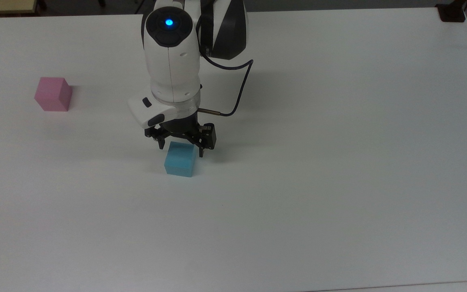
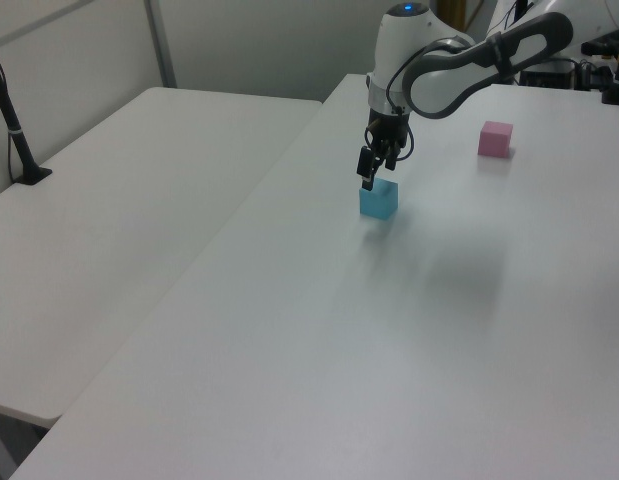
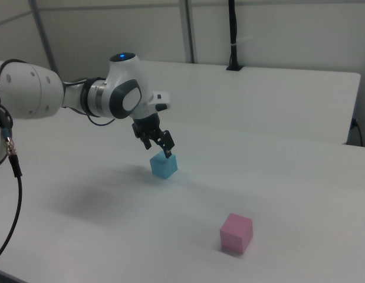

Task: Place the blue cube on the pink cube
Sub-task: 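Close the gripper on the light blue cube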

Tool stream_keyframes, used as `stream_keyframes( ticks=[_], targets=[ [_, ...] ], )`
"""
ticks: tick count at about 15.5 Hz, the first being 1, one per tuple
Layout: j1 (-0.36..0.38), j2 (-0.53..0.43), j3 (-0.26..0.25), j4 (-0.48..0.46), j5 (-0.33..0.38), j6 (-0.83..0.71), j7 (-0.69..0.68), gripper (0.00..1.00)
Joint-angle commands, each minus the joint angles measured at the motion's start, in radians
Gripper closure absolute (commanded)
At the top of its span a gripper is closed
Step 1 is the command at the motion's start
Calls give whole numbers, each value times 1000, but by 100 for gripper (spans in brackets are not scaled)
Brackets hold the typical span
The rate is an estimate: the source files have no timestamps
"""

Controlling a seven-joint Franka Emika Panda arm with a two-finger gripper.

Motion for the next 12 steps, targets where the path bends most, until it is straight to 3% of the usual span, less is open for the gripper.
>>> stream_keyframes(
  ticks=[1,12],
  targets=[
    [15,1,-10,-12,-32,27,27,0],
    [15,39,-10,-15,-67,27,28,0]
  ],
)
